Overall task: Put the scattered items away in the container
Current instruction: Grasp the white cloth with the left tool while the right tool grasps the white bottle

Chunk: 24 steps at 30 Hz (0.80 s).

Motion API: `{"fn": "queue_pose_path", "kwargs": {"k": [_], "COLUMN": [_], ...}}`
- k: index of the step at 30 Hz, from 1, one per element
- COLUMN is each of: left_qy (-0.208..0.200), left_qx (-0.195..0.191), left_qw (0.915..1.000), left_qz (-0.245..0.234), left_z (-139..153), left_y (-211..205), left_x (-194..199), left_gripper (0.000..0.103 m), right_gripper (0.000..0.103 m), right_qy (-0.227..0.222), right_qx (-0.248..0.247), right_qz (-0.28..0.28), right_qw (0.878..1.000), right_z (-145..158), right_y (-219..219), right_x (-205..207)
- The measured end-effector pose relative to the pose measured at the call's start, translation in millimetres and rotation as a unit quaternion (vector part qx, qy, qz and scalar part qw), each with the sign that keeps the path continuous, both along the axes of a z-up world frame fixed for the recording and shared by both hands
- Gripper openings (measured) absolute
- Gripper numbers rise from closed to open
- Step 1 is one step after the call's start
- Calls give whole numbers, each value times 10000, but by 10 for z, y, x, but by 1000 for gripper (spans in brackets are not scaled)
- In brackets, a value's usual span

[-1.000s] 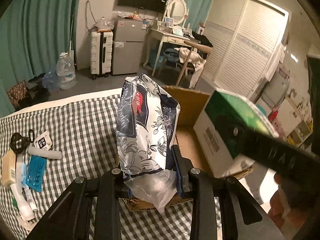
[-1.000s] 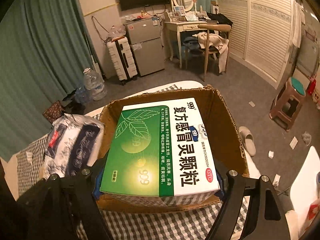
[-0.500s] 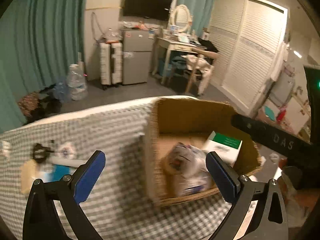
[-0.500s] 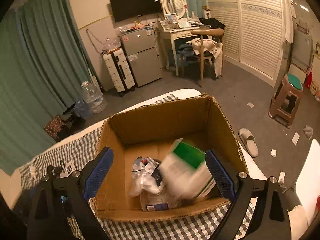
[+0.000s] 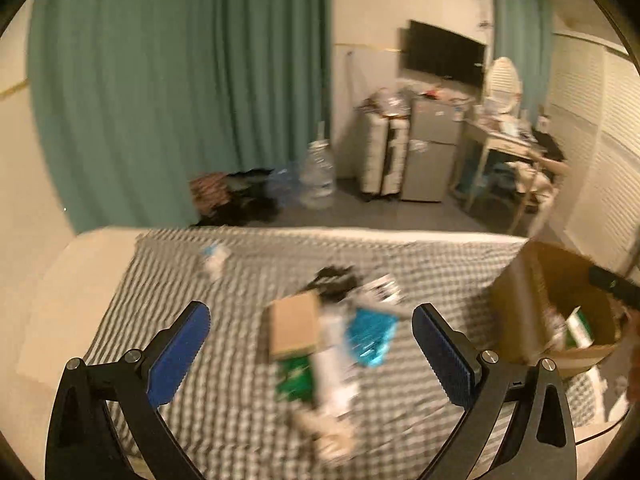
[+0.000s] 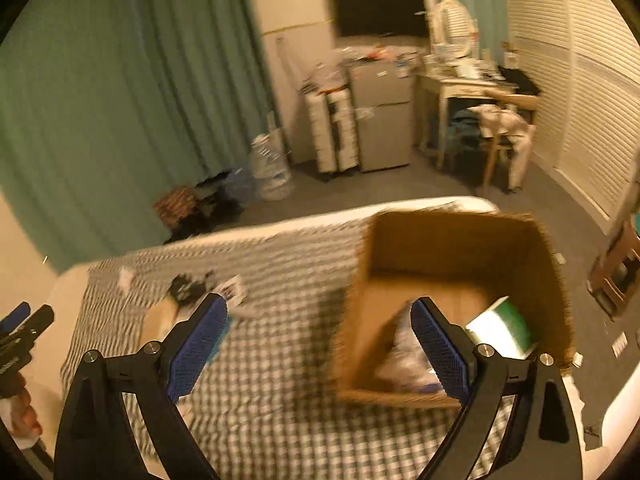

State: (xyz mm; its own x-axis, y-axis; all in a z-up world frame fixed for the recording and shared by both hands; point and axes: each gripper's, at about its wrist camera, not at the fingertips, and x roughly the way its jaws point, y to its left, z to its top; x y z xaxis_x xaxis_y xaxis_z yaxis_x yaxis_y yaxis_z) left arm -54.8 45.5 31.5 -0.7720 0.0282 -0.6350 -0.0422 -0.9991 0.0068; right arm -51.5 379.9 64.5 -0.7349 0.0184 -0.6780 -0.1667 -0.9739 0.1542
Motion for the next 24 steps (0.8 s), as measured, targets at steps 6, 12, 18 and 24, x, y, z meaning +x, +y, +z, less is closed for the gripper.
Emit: {"fn": "queue_pose_path", "kwargs": {"k": [6, 12, 18, 24], "left_qy": [-708, -1338, -2053, -3051], "left_qx": [-1, 252, 544, 705], "left_qw": [9972, 9903, 9698, 9449], "left_qz": [233, -264, -1199, -957], "left_z": [-823, -1521, -2015, -2463], "left_y": [-310, -150, 103, 49], "left_x": [124, 70, -101, -390], "left_gripper": [103, 103, 103, 41], "right_gripper": [94, 94, 94, 94], "right_qy": [-288, -680, -996, -1265], "right_qx": [187, 608, 664, 660], "right_qz": [754, 1052, 1139, 1117], "right_qw": [9966, 9903, 9862, 9834], "right_z": [-298, -732, -1019, -1309], "right_y": [-843, -1441, -1600, -1642], "right_x": [-73, -194, -406, -568]}}
